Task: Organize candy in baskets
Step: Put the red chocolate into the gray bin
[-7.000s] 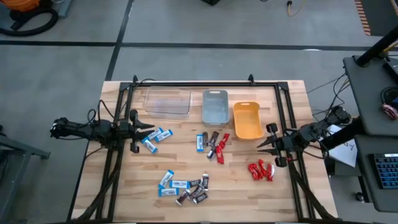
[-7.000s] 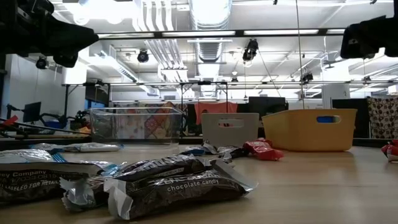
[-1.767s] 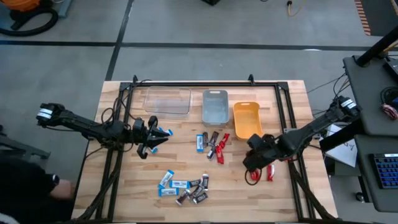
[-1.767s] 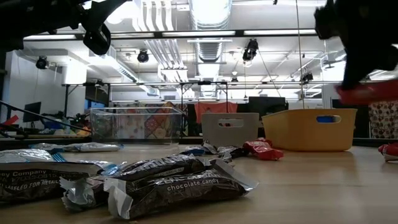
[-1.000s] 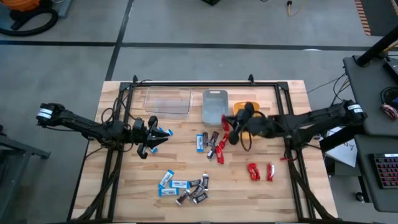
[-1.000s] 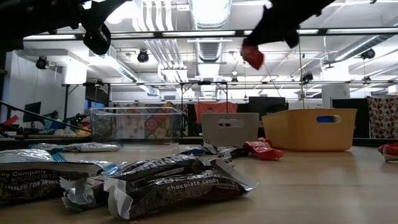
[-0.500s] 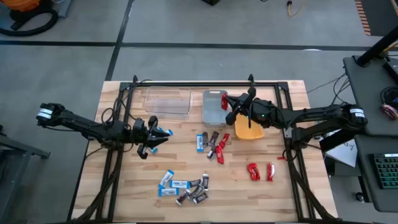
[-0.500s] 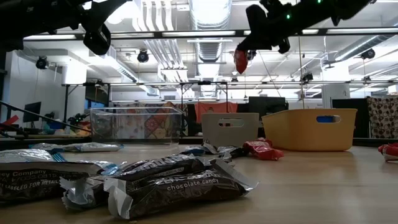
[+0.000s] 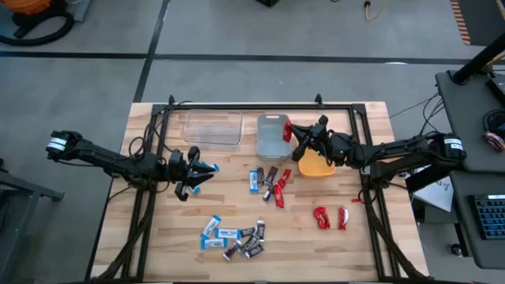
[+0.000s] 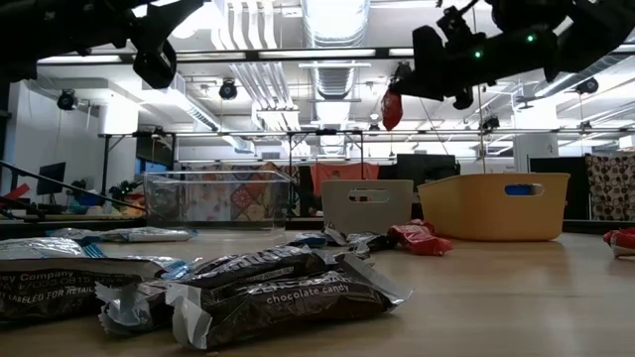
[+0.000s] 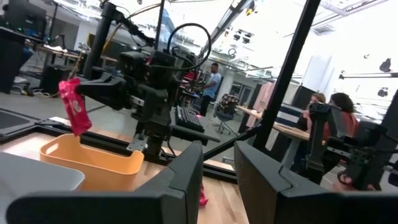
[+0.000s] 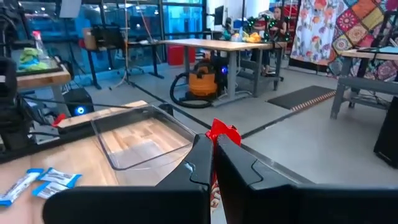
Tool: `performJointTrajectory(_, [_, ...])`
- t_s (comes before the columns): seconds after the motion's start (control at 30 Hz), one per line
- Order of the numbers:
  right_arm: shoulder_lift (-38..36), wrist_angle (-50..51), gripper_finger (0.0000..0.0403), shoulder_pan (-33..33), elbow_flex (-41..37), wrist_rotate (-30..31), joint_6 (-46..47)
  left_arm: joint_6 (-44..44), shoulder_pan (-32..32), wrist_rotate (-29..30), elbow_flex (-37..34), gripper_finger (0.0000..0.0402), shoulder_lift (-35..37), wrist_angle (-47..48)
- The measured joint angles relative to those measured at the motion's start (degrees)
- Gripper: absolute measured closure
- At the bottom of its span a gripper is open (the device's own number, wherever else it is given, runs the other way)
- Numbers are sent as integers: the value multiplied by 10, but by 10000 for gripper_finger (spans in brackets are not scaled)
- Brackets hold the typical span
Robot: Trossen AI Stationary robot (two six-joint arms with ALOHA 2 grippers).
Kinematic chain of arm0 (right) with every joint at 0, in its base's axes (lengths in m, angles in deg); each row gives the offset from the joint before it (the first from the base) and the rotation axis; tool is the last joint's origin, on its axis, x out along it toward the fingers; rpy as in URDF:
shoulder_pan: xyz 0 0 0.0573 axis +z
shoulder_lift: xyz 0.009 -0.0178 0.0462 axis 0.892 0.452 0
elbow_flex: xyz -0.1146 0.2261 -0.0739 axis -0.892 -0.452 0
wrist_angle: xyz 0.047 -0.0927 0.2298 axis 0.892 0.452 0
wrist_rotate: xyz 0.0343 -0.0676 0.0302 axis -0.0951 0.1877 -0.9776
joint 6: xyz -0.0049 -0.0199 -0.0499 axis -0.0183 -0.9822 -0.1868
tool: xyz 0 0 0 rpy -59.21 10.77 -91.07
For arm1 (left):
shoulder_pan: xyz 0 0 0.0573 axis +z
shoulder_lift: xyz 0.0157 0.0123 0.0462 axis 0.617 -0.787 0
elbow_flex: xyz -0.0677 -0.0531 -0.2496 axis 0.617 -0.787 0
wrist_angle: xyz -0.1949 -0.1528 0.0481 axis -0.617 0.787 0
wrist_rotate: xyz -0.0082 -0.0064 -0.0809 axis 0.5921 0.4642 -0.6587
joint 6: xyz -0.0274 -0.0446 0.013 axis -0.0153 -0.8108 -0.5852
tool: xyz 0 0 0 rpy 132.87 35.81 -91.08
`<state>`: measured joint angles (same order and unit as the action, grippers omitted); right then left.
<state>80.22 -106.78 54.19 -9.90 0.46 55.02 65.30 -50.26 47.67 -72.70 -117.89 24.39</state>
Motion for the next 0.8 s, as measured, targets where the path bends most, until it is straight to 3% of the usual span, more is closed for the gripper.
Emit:
performJointTrajectory(0.17, [13, -38, 394, 0, 1, -25, -1, 3, 0, 14, 0, 324, 0, -1])
performJointTrajectory(0.33, [80, -95, 394, -2, 35, -52, -40, 3, 0, 14, 0, 324, 0, -1])
performJointTrajectory(0.6, [182, -85, 394, -10, 114, -45, -93, -11, 0, 13, 0, 324, -2, 7])
performJointTrajectory(0.8, [229, -60, 394, -16, 136, -7, -118, -39, 0, 13, 0, 324, -11, 33])
